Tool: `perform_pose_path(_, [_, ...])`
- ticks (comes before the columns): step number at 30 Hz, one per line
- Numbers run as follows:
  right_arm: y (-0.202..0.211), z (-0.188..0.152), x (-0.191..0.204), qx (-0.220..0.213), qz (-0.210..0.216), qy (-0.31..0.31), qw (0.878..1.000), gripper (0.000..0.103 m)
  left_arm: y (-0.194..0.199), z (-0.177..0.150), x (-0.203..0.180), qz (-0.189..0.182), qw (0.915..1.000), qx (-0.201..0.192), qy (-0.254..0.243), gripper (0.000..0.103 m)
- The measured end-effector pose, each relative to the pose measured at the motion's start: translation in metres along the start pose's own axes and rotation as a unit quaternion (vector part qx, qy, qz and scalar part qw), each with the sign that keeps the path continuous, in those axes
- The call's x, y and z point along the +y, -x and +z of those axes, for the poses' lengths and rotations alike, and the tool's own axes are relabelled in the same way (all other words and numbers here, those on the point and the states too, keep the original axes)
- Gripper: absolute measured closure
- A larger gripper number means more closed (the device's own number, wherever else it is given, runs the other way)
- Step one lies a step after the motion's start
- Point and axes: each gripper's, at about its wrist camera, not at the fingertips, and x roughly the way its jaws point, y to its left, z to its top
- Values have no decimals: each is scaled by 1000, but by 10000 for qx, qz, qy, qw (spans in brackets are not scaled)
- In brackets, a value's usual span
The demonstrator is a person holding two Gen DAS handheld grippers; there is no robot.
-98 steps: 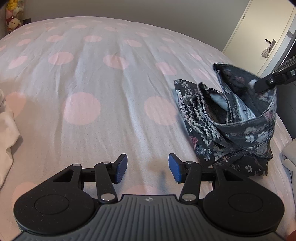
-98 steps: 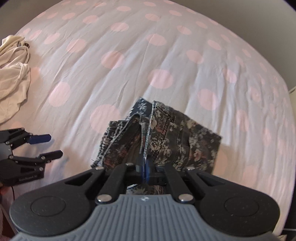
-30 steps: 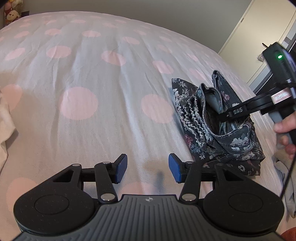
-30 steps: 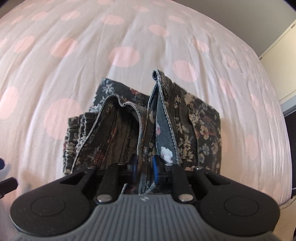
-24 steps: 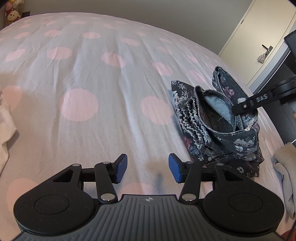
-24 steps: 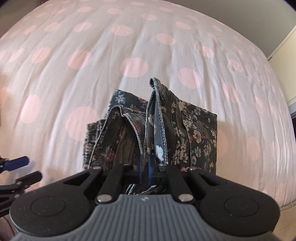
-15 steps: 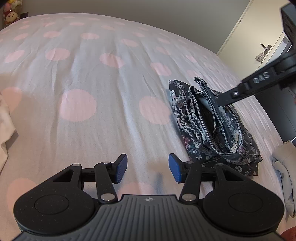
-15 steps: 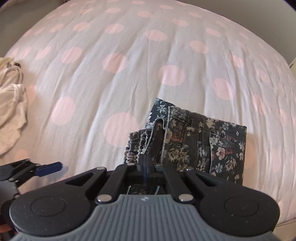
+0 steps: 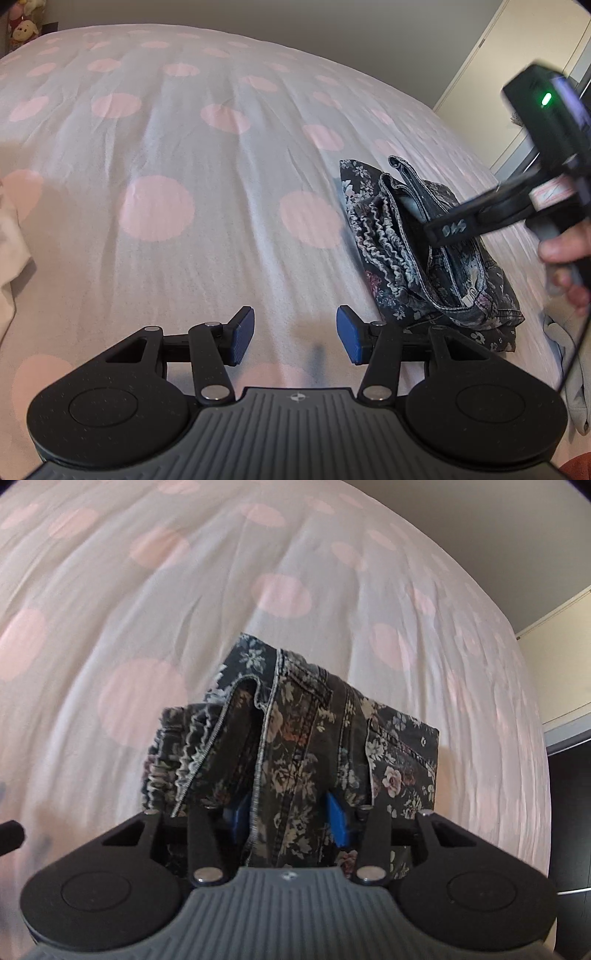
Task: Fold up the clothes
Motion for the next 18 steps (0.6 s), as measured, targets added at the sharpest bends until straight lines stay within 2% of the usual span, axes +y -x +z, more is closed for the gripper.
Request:
perform_pose_path(1, [-2,-2,-2,2,31,-23,10000,64,0,0,0,4,10000,4,10,56])
perform_pose_path(2, [-5,-3,-4,4,61,-46,10000,83,-2,0,1,1,10000,18,18,56])
perform_pose_path(3, [-7,-5,-5,6,92,-68,9999,90,-2,0,0,-5,10000,34,16,56])
perform_pose_path(7, [11,0,-30,-103,454,-401,9981,93,-3,0,0,-14,10000,41,1,56])
perform_pose_path(9, [23,6,-52,-108,848,-932,9920,93,-2,0,-1,-23,10000,32,-2,56])
perform_pose_path(12, [38,14,-69,-175,1383,-1325,9813,93,-2,0,-3,-8,10000,47,-30,56])
perform_pose_path(15, [36,22,-61,-195,1789,-1429,9732,93,-2,-1,-5,8,10000,66,-63,56])
perform_pose_path(18, [21,22,-37,-74,1657,-1188,9790,93,-2,-2,-4,47,9999,67,-60,56])
